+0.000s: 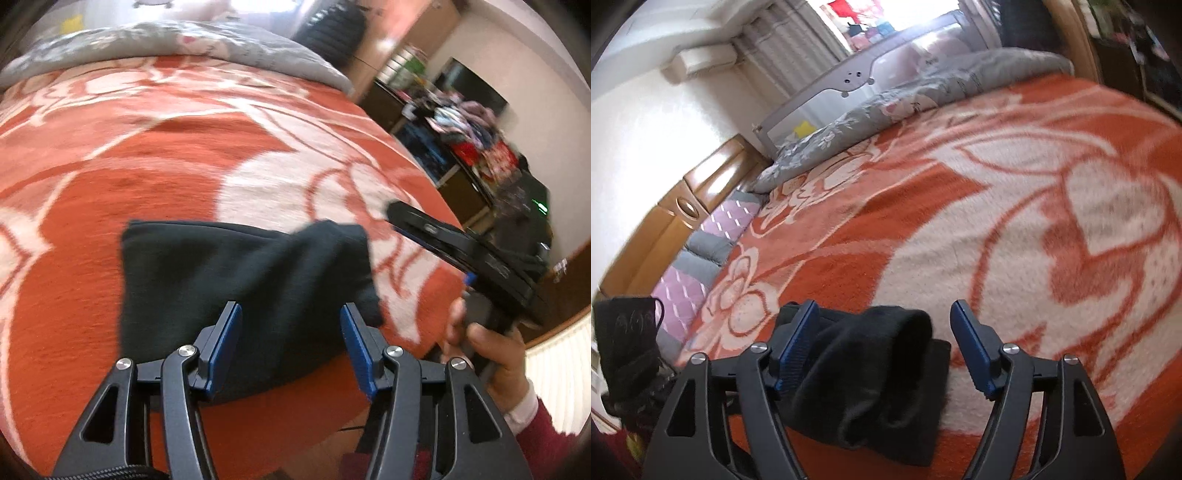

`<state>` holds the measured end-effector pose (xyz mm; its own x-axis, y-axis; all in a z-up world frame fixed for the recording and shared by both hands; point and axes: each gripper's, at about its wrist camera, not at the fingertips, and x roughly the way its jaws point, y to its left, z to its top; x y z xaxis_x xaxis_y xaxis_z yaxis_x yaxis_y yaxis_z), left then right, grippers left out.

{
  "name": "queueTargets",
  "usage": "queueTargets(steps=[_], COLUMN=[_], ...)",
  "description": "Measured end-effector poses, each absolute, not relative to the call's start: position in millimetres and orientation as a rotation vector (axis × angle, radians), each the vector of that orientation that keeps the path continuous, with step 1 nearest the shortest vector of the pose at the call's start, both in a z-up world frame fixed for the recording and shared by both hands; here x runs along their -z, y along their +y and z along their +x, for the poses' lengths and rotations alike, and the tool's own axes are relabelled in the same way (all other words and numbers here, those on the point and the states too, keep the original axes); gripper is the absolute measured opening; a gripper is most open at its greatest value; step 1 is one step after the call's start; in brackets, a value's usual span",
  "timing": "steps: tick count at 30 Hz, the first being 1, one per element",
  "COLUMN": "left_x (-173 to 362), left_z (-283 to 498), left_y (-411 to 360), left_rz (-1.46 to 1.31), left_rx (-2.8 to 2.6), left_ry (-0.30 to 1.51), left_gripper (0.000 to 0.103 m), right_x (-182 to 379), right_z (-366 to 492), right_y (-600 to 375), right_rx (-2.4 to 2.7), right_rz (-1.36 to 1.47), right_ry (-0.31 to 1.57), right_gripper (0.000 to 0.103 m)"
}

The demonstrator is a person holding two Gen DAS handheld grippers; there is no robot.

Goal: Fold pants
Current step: 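Lower the folded end onto the bundle and open both grippers, then grasp the bundle edge with the left gripper while the right gripper grasps beside it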

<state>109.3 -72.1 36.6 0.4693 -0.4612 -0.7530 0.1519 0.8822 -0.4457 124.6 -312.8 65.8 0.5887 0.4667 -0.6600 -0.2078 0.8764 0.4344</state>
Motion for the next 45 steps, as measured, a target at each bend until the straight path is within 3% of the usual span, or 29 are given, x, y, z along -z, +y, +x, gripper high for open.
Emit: queueTargets(steps=[12, 28, 45], left_x=[-23, 28, 65], left_z=[125, 149, 163], left_y=[-10, -9, -1], left_rz=[-0.449, -0.479, -0.521], left_rx=[0.217, 0.156, 0.139], left_ry=[1.029, 1.122, 1.176], left_gripper=[0.06, 0.06, 0.068], right_x=[-63, -16, 19], right_z=[122, 106, 94], right_y=[-276, -282, -304], right_rx=[-0.285, -0.204, -0.216], right_rz=[0.201, 0.15, 0.166], right_ry=[0.885, 1.011, 1.082], right_gripper=[0.079, 0.079, 0.079])
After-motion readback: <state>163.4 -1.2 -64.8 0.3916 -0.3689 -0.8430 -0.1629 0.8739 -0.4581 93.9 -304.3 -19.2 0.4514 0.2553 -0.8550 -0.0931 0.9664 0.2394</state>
